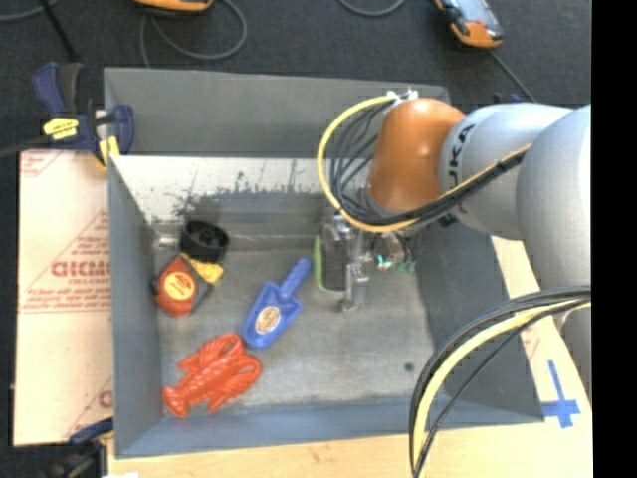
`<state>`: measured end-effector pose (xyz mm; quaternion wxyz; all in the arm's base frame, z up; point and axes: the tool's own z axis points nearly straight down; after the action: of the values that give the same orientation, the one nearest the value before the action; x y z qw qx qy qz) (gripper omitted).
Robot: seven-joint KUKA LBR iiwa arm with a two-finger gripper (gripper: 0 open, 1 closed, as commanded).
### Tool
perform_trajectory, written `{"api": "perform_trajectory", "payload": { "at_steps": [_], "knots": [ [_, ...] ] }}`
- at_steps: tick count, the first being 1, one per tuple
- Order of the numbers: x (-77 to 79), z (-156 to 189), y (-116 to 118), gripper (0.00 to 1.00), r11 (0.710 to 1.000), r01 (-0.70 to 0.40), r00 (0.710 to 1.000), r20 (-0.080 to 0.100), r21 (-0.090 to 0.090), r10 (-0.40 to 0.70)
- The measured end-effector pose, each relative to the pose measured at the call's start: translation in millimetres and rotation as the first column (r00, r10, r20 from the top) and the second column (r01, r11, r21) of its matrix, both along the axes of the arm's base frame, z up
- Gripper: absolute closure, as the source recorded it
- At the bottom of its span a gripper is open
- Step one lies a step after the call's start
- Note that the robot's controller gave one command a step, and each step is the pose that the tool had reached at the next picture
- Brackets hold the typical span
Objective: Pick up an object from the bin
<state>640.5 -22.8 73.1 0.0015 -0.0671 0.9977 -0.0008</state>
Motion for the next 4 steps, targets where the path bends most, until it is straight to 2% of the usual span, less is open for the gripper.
{"api": "perform_trajectory", "payload": {
  "at_steps": [1,2,3,4],
  "knots": [
    [0.9,3.0,-0.1,1.0,1.0,-0.002,1.0,0.0,0.0,0.002],
    [0.0,-0.1,0.2,0.0,1.0,-0.003,1.0,0.0,0.0,0.003],
    [-3.2,-1.9,0.1,1.0,1.0,-0.005,1.0,-0.015,0.0,0.005],
    [-0.4,-0.4,0.2,0.0,1.0,-0.004,1.0,-0.002,0.0,0.004]
  ]
}}
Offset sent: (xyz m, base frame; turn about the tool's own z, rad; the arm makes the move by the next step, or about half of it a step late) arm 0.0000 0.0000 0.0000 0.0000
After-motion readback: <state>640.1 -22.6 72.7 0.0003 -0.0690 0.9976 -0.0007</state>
